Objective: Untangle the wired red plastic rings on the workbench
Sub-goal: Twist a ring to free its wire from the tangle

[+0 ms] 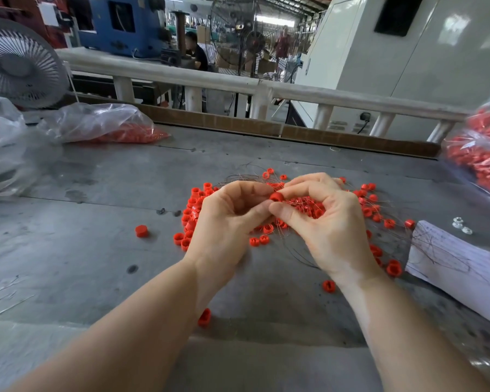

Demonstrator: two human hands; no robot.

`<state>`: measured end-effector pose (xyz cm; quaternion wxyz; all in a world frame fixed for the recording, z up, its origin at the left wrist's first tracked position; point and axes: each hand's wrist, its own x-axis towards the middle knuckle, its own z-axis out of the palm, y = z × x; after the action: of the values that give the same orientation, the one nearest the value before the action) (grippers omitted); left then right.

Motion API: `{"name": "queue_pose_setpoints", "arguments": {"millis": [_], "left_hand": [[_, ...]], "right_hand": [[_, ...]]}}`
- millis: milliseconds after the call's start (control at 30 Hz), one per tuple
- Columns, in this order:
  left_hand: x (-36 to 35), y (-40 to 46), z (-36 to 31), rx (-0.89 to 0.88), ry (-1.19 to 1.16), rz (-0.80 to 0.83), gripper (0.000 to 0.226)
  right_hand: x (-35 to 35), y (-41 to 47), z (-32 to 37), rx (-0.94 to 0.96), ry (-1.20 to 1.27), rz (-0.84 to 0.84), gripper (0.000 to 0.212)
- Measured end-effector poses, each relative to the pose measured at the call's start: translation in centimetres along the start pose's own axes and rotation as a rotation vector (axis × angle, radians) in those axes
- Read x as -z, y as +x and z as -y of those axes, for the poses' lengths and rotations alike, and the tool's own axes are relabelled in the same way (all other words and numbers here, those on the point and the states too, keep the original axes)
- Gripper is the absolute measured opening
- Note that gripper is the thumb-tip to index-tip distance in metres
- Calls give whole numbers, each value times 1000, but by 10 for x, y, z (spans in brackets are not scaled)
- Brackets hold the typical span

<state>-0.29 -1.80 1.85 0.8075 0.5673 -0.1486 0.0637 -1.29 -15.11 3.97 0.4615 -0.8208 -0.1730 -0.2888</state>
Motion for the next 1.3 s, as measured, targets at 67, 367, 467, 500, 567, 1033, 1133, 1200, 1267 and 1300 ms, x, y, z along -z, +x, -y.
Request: {"name": "queue_pose_setpoints", "arguments": {"millis": [67,367,467,500,567,1033,1133,1200,1267,1300], "left_hand": [[0,0,0,46,-67,16,14],[-1,-2,-3,57,-84,60,16],[-2,-2,-4,43,-52,63,15],[-2,-3,-4,35,-41,62,14],[-2,-3,-5,17,-14,57,14],[-2,0,-6,269,-194,3,17],[-4,2,-7,347,-281,-1,20],[-4,3,-8,376,-317,-16,17],[-3,3,-8,394,-348,-27,16],[-3,4,-8,399,-364,-29,16]], "right_hand": [[1,0,0,0,34,6,11],[1,1,-1,-56,235,1,14],[2,1,-1,-47,232,-3,15],[2,1,-1,-44,236,0,15],[2,1,-1,-44,257,7,16],[0,0,-3,-126,242,17,4],[2,1,-4,-92,152,-66,10],[4,2,-4,-69,91,-126,16],[5,2,-3,-57,56,-158,18],[5,2,-3,-48,42,-163,19]]}}
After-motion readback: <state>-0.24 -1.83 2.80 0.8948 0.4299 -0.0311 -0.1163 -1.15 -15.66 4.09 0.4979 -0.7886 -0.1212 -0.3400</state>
